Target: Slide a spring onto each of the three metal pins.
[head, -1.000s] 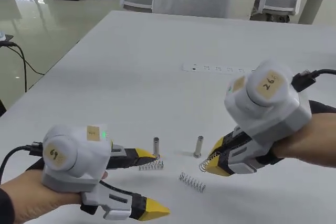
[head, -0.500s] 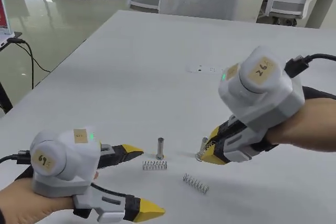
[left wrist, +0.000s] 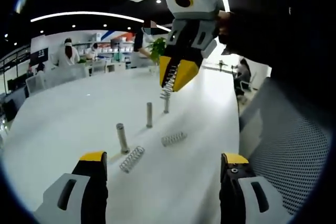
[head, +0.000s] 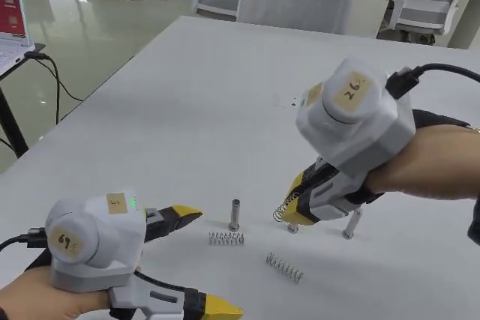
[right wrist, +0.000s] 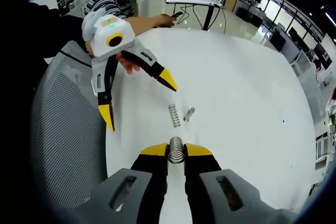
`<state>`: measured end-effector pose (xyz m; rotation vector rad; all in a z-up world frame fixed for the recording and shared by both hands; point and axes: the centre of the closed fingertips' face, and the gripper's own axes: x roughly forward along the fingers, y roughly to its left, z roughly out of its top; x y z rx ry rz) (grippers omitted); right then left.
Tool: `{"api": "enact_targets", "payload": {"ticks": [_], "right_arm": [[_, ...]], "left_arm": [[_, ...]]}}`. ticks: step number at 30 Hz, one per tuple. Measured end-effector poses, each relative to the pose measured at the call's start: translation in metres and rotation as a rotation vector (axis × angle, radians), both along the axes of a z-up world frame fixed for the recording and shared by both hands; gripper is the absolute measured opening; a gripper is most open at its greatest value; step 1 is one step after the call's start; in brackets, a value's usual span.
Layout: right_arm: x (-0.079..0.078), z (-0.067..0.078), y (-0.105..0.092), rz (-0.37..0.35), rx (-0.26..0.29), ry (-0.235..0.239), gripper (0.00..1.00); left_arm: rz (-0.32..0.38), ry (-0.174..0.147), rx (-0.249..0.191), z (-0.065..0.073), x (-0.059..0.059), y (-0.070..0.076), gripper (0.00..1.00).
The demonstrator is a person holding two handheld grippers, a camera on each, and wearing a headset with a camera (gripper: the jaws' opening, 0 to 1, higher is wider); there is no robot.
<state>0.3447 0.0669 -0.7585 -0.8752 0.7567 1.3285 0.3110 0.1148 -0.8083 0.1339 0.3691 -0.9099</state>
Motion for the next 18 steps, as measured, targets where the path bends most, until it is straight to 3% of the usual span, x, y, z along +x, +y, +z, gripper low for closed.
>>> {"api": "enact_targets", "payload": {"ticks": [9, 18], "right_arm": [[0.012, 0.002, 0.018, 0.033, -0.011, -0.009, 0.09], [0.025, -0.003, 0.040, 0.082, -0.066, -0.037, 0.09]], "left_arm": [[0.018, -0.015, -0.020, 0.000, 0.001, 0.001, 0.89], [0.018, -0.021, -0.026, -0.004, 0.000, 0.000, 0.91]]}}
